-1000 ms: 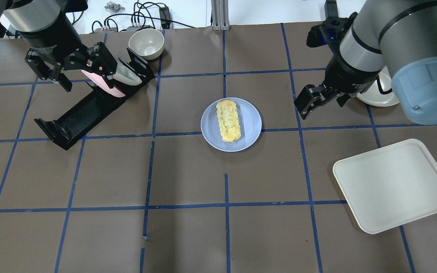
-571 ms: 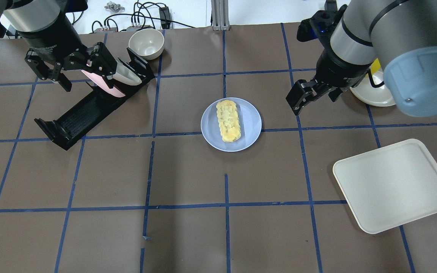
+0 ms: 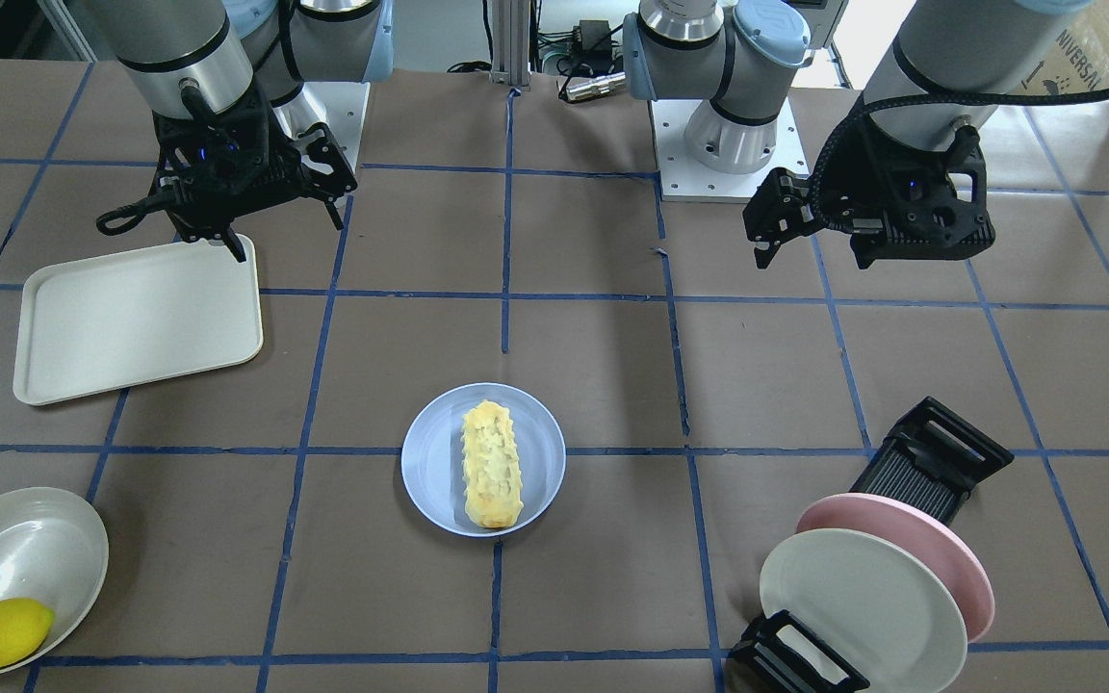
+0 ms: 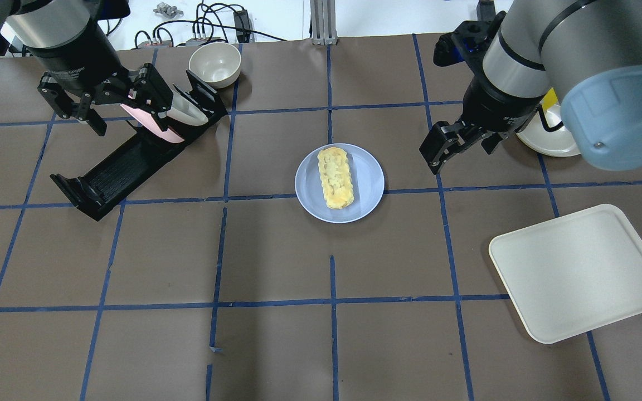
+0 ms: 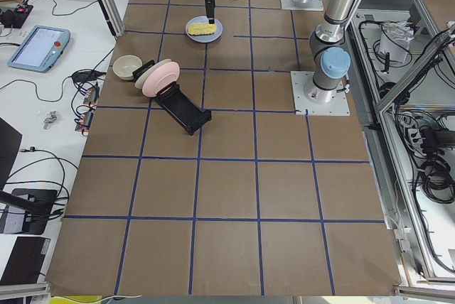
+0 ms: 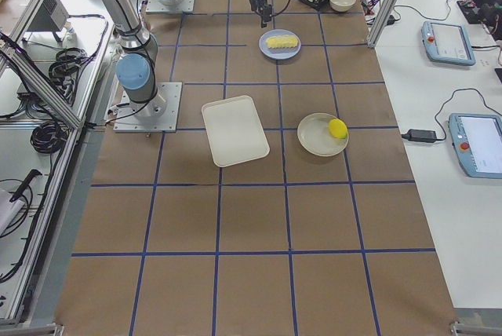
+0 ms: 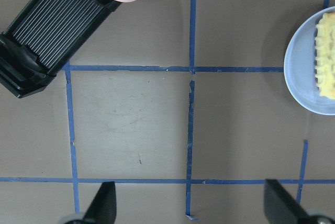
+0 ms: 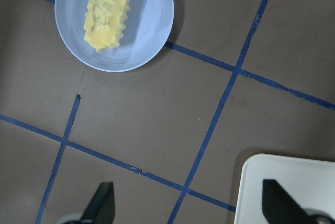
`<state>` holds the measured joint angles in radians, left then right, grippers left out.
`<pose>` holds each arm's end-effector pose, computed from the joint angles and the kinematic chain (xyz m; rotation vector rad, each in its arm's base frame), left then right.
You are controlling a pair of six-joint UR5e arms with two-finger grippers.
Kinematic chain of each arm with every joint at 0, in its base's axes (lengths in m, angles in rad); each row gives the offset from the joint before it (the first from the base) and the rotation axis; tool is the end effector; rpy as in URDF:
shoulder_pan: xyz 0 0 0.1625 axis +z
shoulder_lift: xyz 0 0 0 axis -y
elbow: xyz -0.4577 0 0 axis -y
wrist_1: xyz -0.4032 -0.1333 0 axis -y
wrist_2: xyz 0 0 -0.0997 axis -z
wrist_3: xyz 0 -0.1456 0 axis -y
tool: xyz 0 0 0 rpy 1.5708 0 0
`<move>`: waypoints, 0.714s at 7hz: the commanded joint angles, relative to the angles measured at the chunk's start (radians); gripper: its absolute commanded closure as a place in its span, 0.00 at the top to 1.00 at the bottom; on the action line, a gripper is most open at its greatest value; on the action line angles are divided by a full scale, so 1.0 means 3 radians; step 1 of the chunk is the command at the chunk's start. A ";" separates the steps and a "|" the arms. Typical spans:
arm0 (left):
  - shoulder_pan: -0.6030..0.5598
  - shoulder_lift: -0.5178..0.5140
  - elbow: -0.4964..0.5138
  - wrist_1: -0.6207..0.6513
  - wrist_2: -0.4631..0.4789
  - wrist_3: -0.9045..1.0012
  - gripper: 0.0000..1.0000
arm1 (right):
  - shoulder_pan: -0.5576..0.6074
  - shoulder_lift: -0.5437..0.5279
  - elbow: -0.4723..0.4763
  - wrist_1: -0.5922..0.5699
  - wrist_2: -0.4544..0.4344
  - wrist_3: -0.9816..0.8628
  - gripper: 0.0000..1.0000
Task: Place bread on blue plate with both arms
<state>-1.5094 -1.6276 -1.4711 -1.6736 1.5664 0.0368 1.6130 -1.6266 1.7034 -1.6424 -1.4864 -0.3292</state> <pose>-0.1018 -0.5269 0.4854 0.0387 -3.1326 -0.0934 0.1655 -0.4689 0.4430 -0.5642 3.0048 -0.0106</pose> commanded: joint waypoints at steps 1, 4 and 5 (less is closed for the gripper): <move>0.0000 -0.0010 0.0005 0.0005 -0.0001 -0.0010 1.00 | -0.0028 0.0002 0.0008 0.0009 0.0000 -0.0002 0.99; 0.0000 0.0000 0.0005 0.0005 0.0004 -0.0010 1.00 | -0.0033 -0.0003 0.0008 0.0003 -0.0184 -0.0053 0.99; 0.0000 0.0000 0.0000 0.0000 0.0004 -0.0015 1.00 | -0.0033 -0.0003 0.0008 0.0003 -0.0189 -0.0053 0.99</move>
<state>-1.5095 -1.6280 -1.4700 -1.6725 1.5676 0.0331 1.6033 -1.6274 1.7057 -1.6412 -1.5359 -0.3423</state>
